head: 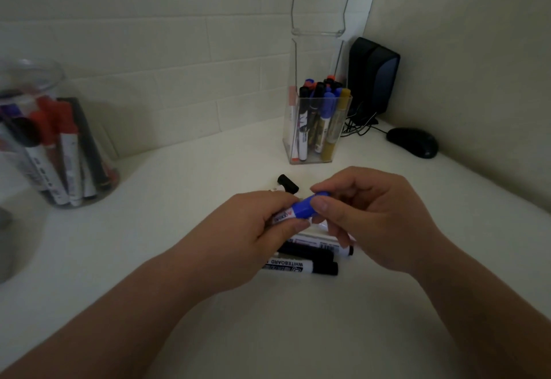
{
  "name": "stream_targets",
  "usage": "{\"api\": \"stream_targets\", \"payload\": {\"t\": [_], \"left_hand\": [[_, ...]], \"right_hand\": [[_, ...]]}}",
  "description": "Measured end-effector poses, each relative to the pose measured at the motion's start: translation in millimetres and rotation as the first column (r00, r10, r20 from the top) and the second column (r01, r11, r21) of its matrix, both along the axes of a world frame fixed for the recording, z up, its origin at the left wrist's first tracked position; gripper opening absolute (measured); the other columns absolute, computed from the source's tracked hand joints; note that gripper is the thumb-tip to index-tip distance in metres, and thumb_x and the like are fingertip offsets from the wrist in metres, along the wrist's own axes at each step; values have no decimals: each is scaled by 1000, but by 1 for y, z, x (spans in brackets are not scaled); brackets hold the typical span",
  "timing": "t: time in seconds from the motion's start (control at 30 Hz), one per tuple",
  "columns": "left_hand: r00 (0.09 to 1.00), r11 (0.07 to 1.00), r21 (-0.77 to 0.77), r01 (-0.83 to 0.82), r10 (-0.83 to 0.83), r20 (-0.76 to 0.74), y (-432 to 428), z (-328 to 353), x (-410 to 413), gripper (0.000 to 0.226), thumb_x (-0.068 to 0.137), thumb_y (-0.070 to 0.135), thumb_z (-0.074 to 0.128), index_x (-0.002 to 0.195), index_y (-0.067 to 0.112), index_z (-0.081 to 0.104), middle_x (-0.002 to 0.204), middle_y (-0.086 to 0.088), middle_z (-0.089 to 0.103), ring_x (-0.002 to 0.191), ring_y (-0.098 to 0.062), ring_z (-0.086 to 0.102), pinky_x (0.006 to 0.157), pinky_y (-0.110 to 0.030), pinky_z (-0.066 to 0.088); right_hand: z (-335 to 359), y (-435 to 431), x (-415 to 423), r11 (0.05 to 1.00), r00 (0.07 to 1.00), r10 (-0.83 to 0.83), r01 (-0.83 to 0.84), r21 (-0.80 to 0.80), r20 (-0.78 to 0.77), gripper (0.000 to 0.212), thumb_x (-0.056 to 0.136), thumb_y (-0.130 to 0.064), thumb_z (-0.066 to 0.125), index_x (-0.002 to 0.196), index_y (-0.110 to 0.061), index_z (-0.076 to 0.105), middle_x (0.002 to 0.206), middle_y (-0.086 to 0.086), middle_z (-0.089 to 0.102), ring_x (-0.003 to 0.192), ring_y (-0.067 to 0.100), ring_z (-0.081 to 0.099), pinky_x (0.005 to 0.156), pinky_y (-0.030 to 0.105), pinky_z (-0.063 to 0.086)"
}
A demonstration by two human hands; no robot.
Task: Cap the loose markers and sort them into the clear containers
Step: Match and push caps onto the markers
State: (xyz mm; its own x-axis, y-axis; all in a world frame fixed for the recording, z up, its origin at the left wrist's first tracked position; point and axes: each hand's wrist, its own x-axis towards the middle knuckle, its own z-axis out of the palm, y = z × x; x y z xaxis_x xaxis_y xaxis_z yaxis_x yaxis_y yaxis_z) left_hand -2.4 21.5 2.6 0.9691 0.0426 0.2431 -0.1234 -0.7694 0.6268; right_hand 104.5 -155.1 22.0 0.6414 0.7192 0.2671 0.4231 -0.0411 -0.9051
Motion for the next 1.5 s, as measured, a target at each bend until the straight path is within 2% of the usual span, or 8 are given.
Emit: {"api": "stream_targets", "payload": {"t": [0.17, 0.4, 0.57, 0.67, 0.77, 0.97, 1.13, 1.5], "left_hand": [[999, 999, 43, -20, 21, -29, 12, 2, -3, 10, 91, 49, 62, 89, 40, 66, 80, 16, 61, 75, -7, 57, 59, -18, 40], [994, 970, 214, 113, -112, -15, 26, 11, -12, 42, 93, 66, 39, 116, 42, 66, 74, 16, 64, 68, -5, 58, 54, -24, 46], [985, 923, 375, 84, -133, 107, 30, 10, -12, 47, 94, 60, 39, 110, 32, 72, 75, 12, 69, 60, -7, 56, 51, -33, 51], [980, 909, 415, 44, -119, 157, 28, 8, -10, 46, 95, 57, 39, 107, 28, 73, 75, 9, 69, 61, -13, 59, 51, -33, 51], [987, 934, 356, 22, -77, 142, 26, 5, -6, 42, 96, 59, 40, 106, 32, 69, 73, 12, 64, 64, -8, 53, 54, -26, 43], [995, 988, 135, -78, 68, 78, 23, 12, -3, 33, 97, 59, 34, 105, 42, 61, 81, 19, 62, 80, 0, 57, 60, -15, 39], [880, 888, 73, -455, 435, 192, 67, 5, 1, 2, 94, 38, 61, 94, 37, 62, 83, 15, 60, 80, -2, 55, 65, -14, 36], [822, 825, 77, -560, 565, -75, 80, -24, 20, 23, 95, 37, 63, 113, 27, 73, 93, 15, 64, 85, -4, 57, 70, -19, 39]], "right_hand": [[4, -9, 6, 985, 979, 81, -50, -164, 186, 21, 82, -14, 75, 99, -26, 72, 82, -11, 73, 66, 6, 70, 58, 17, 55], [1, -11, -2, 967, 835, 151, -14, -254, 530, 29, 85, -23, 77, 112, -31, 71, 86, -26, 67, 79, -6, 66, 70, 8, 51], [1, 0, -11, 981, 997, 77, -73, -182, 12, 9, 87, -12, 72, 86, -20, 76, 64, -1, 70, 38, 12, 56, 41, 24, 45], [1, 7, -12, 996, 919, 42, -69, -55, -393, 15, 88, -3, 66, 76, -9, 73, 55, 14, 61, 30, 16, 43, 34, 18, 34], [2, 12, -14, 999, 859, 41, -36, 19, -511, 6, 79, -9, 69, 75, -8, 73, 55, 16, 59, 30, 16, 40, 32, 18, 32], [0, 10, -8, 999, 953, -32, 33, -2, -303, 39, 75, -31, 67, 110, -17, 68, 70, 13, 71, 45, 22, 53, 40, 26, 46], [-3, -4, 14, 940, 939, -202, 265, -215, 278, 19, 84, -31, 74, 102, -31, 68, 73, -10, 70, 64, 4, 64, 61, 13, 51], [-15, 2, 10, 788, 854, 227, 122, -603, 469, 11, 89, -35, 70, 94, -41, 62, 87, -20, 58, 81, 3, 56, 72, 22, 47]]}}
